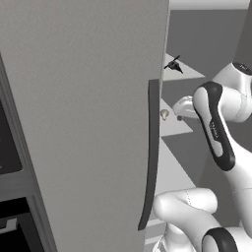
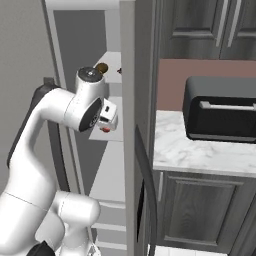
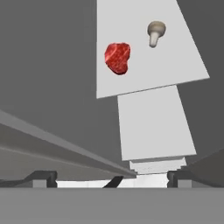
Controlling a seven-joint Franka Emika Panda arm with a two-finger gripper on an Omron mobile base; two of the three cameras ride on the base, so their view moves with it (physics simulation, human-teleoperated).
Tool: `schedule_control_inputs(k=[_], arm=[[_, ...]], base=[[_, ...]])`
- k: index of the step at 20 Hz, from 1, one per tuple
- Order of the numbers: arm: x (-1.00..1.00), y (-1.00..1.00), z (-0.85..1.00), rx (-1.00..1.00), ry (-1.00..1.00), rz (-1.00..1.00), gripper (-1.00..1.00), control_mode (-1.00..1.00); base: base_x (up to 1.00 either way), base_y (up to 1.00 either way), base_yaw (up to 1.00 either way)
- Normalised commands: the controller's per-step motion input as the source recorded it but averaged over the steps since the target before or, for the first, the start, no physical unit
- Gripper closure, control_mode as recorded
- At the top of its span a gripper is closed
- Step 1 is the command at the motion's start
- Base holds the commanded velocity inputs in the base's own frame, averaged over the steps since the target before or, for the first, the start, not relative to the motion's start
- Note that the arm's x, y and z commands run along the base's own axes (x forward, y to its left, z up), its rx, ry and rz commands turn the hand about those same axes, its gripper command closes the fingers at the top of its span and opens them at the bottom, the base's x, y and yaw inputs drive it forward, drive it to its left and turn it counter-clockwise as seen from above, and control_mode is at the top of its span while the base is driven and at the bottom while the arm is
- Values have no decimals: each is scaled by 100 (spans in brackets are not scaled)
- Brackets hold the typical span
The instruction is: Take the mushroom and steak from the second highest rack and move them to the highest rack where the fish and kiwi are located, to maximize freezer space. Close the freezer door after rearranging.
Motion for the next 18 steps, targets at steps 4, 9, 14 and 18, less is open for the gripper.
schedule_control_inputs(k=[4,9,14,18], arm=[[16,-1,-25,5,7,0,-100,-100],[9,0,-27,0,11,1,-100,-100],[77,0,-66,0,5,7,-100,-100],[63,-7,-51,-2,5,0,-100,-100]], base=[[0,0,0],[0,0,0],[0,0,0],[0,0,0]])
